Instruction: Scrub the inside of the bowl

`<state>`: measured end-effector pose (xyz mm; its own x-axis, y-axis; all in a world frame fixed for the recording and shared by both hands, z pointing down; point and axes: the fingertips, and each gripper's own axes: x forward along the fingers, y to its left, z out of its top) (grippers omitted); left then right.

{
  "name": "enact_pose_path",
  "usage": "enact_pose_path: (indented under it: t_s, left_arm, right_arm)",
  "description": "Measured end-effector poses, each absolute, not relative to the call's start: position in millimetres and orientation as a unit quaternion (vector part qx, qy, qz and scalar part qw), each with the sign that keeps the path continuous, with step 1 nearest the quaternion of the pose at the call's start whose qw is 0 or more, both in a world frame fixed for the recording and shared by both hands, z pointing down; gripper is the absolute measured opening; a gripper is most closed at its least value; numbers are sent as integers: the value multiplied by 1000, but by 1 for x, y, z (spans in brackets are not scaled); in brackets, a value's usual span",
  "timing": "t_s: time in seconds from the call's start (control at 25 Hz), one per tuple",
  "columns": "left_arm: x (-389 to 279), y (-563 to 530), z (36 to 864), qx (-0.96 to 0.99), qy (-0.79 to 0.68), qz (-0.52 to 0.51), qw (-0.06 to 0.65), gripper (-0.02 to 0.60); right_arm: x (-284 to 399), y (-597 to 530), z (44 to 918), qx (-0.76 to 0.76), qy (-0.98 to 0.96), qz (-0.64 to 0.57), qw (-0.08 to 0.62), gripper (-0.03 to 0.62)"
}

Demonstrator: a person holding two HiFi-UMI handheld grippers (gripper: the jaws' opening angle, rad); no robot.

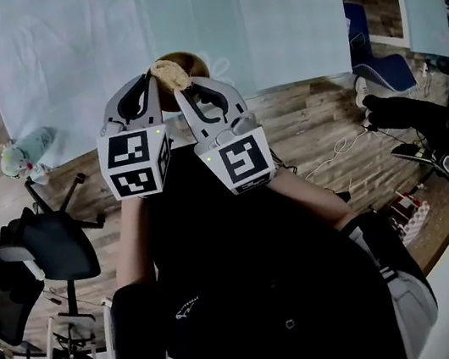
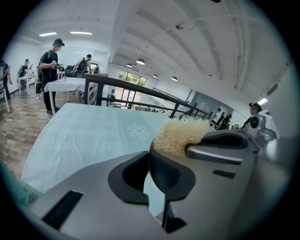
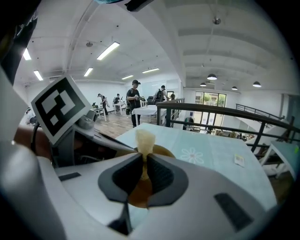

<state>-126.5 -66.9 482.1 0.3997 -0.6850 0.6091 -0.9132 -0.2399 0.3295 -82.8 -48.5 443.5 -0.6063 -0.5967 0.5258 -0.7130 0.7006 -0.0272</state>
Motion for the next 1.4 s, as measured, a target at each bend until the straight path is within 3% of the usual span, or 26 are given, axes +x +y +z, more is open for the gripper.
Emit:
enact_pose_path:
  t_s: [0.8, 1.2, 1.4]
  left_arm:
    - [-133, -63, 483, 752, -528, 217, 327, 25]
    - [-144, -61, 490, 729, -556, 205, 342, 25]
    - [-144, -65, 485, 734, -556, 187, 341, 25]
  right_arm:
    - [-48, -60, 457, 448, -839, 111, 288, 37]
    - [-46, -63, 428, 462, -853, 104, 218, 37]
    - [-71, -48, 431, 393, -886, 142, 201, 37]
